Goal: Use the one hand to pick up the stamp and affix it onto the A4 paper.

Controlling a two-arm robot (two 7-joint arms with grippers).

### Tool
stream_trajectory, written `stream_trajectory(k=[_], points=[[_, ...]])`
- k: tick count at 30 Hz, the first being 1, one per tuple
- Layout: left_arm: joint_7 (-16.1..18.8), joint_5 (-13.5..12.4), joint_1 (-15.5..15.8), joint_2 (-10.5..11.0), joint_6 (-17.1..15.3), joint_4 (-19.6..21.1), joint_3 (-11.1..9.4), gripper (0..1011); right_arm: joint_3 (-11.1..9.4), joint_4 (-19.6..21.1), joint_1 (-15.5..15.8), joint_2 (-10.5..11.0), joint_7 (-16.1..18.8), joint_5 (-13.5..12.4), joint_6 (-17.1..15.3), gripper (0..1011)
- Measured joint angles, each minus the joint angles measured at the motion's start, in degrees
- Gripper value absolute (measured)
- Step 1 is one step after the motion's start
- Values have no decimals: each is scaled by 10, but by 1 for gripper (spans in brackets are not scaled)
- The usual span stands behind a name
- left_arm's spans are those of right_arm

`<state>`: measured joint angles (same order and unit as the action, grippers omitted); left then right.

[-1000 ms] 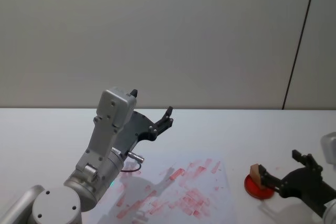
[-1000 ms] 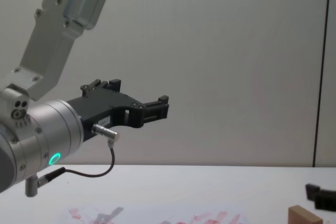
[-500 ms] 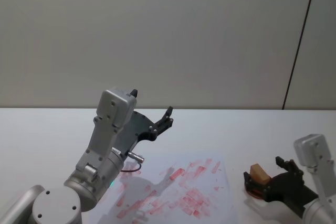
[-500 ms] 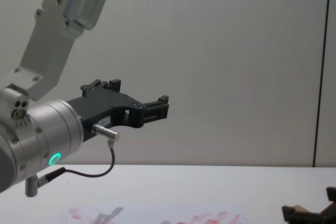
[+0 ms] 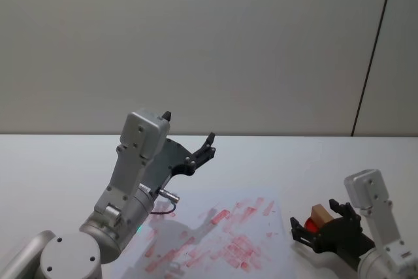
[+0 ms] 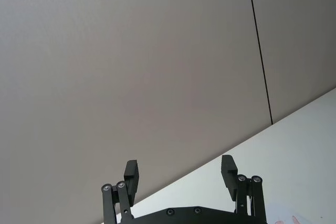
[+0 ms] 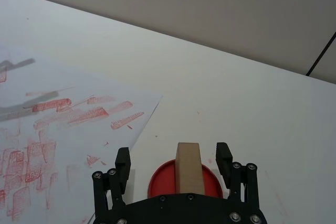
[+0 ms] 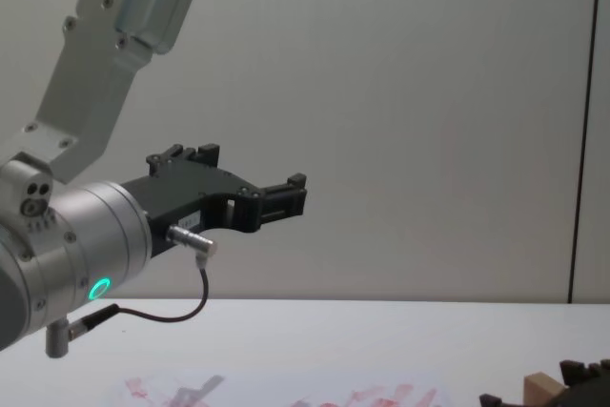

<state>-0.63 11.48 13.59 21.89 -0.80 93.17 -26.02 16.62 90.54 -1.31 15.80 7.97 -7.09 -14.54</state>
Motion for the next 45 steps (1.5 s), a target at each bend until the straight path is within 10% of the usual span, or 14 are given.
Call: stream_trajectory(k=[45], points=[[0,0,0,0,0,0,0,1002,0,-25,-5,-16,-18,-6,17,1001]])
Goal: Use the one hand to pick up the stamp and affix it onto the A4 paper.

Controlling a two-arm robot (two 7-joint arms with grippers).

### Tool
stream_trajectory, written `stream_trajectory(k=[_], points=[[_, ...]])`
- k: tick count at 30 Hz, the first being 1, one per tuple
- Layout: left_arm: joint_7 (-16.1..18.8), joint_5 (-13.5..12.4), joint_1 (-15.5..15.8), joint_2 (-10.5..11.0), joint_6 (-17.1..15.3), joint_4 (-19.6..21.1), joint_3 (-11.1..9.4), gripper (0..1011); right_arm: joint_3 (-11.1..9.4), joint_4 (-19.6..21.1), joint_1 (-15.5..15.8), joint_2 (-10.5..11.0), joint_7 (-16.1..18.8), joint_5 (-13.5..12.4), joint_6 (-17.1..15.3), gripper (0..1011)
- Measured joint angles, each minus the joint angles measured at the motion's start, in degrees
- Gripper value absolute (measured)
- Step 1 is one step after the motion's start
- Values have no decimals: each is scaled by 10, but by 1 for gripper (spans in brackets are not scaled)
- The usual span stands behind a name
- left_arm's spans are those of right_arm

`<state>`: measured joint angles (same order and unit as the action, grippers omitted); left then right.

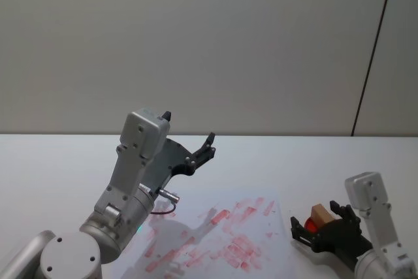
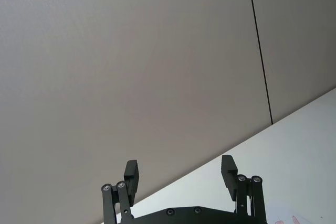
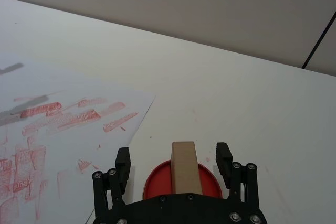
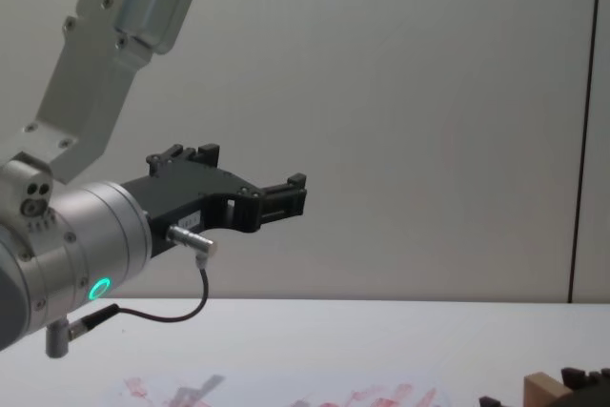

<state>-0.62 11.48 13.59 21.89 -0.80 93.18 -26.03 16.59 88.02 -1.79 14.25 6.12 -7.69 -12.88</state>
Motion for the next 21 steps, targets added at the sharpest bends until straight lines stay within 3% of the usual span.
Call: stream_trajectory(k=[21], points=[[0,0,0,0,0,0,0,1003,-7,19,7,0,-18,-28,1,1001]])
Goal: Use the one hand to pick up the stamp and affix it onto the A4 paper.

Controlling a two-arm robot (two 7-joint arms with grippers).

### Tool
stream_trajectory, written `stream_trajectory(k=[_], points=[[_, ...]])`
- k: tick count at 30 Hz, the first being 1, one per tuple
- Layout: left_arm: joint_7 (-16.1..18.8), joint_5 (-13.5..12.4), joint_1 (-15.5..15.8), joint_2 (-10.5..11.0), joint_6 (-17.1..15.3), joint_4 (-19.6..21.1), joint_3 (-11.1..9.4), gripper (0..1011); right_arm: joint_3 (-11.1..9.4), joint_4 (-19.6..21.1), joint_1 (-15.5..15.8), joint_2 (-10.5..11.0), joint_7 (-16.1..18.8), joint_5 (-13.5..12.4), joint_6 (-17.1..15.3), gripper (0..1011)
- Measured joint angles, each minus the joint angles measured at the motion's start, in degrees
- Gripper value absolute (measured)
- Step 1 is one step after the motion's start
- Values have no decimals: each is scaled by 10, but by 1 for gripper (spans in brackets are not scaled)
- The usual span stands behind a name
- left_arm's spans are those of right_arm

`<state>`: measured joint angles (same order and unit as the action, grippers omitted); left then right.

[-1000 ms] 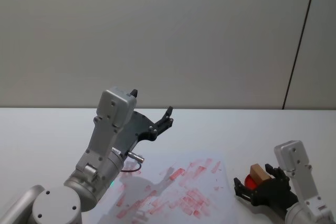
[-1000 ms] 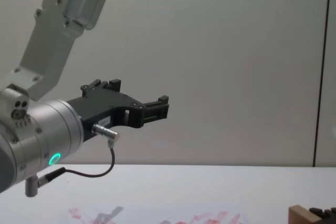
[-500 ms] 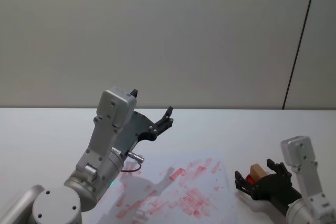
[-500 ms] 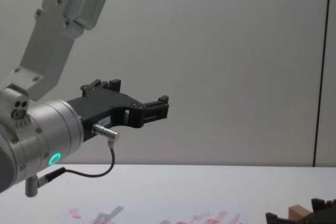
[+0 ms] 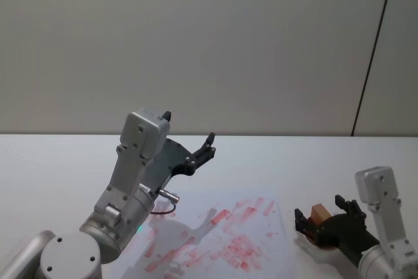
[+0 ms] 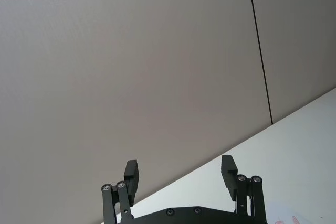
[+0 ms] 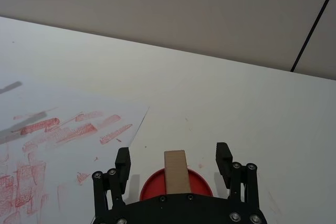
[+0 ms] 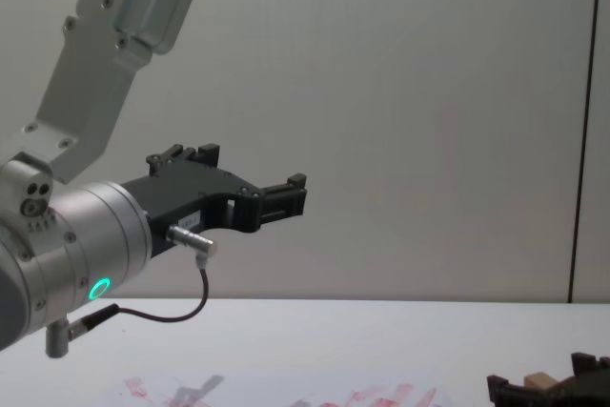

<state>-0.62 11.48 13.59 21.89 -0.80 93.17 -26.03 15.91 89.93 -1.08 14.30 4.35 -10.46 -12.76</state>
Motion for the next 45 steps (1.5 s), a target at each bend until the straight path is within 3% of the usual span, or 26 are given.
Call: stream_trajectory(k=[27,35,43,44,45], points=[[0,0,0,0,0,0,0,1002,0,4,3,1,-3,12,-13,983],[0,0,0,0,0,0,0,1003,0,5,4,1,-3,15,-15,807],[0,0,0,0,0,0,0,1002,0,5,4,1,-4,16,-16,560],[0,0,0,0,0,0,0,1002,0,5,4,1,-4,16,-16,495],[0,0,0,0,0,0,0,1002,0,5,4,1,-4,16,-16,495]])
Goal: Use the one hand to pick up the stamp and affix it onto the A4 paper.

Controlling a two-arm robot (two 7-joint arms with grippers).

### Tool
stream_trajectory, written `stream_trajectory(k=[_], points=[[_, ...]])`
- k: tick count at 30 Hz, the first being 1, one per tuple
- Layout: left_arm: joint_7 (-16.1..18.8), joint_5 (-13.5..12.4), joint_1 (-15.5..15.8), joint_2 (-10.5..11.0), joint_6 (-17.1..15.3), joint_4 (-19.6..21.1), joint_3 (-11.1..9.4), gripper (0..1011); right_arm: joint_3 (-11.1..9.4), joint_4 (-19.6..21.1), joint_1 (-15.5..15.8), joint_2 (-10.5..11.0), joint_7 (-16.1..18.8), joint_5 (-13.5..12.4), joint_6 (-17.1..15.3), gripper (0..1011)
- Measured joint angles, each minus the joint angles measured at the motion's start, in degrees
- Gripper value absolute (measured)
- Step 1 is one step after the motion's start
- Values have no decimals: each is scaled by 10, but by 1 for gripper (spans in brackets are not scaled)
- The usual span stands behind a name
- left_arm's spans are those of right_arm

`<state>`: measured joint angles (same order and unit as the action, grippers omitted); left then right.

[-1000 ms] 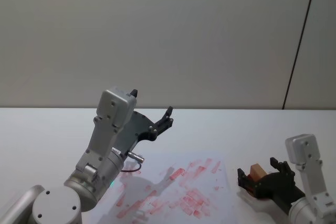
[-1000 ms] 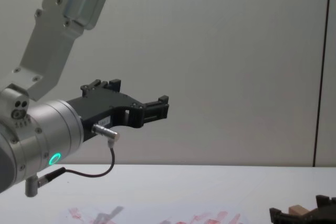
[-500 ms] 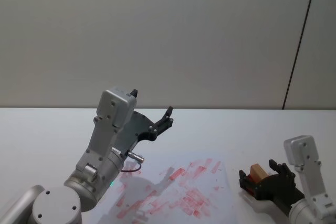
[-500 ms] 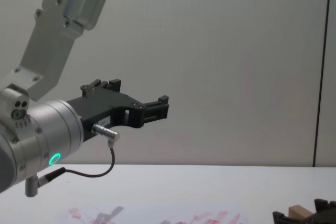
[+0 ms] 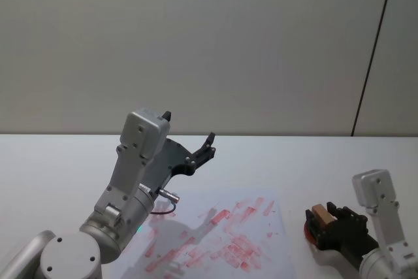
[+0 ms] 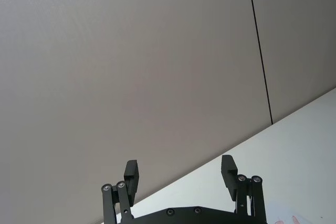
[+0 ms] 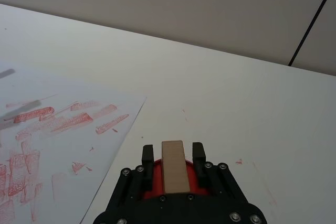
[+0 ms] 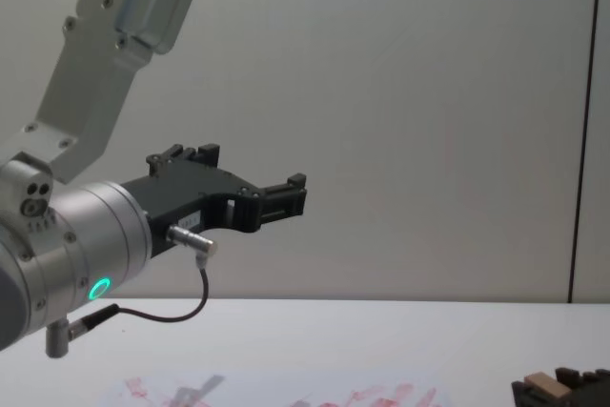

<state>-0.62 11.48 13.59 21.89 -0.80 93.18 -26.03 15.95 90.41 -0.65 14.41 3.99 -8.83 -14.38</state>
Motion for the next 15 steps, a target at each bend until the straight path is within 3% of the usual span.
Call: stream_trajectory(k=[9,15], points=[[0,0,0,0,0,0,0,1002,0,0,0,0,0,0,0,232],[0,0,0,0,0,0,0,1002,0,0,-1,-1,1,0,4,219]])
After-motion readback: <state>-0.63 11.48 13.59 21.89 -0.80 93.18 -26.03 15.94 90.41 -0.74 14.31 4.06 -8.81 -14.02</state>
